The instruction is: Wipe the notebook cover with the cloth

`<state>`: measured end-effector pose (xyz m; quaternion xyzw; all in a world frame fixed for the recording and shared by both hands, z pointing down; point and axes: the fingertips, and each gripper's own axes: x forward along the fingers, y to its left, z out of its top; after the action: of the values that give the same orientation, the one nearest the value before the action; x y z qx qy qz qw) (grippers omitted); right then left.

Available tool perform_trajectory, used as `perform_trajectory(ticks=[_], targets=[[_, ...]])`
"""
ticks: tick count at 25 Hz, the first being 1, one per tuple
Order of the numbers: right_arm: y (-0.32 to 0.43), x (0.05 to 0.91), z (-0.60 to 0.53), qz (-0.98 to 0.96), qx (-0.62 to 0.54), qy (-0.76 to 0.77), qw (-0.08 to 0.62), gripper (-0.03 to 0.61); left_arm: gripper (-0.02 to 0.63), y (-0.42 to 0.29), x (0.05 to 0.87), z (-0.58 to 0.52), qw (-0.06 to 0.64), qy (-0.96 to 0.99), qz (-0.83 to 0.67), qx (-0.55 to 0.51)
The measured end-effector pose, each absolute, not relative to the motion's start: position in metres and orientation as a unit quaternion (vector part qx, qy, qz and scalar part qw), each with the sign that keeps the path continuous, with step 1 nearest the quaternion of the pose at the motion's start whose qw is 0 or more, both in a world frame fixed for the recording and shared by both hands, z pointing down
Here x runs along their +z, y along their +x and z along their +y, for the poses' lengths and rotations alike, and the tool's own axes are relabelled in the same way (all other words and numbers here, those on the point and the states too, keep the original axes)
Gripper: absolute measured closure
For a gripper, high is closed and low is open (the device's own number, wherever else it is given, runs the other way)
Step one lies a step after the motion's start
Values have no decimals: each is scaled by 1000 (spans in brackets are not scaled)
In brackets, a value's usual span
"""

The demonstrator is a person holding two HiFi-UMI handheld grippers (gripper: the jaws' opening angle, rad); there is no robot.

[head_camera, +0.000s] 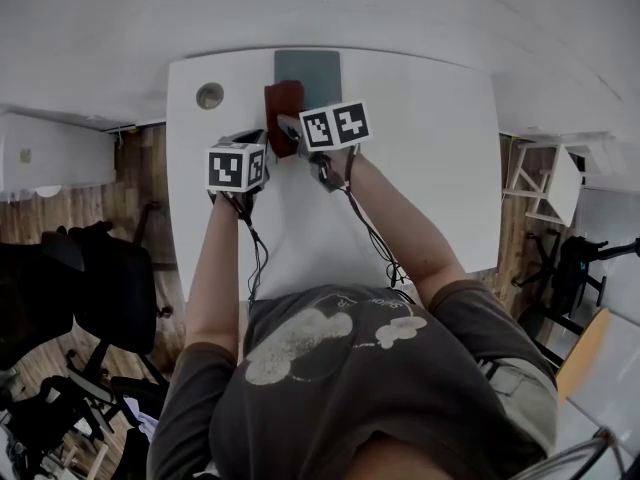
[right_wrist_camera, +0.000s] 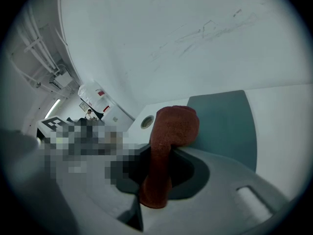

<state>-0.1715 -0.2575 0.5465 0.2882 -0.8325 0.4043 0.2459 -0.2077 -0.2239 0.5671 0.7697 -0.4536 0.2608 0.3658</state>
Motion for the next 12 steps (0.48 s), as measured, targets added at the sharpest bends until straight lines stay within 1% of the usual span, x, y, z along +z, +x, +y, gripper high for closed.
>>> perform_trajectory(ticks=[7,12], targets=[[-183,565,-249,-833,371,278,302,499,620,-214,574,-221,373,767,-451,263],[-180,570,-252,-829,371,285,307,499,620,-213,576,-223,373,768,-449,264]])
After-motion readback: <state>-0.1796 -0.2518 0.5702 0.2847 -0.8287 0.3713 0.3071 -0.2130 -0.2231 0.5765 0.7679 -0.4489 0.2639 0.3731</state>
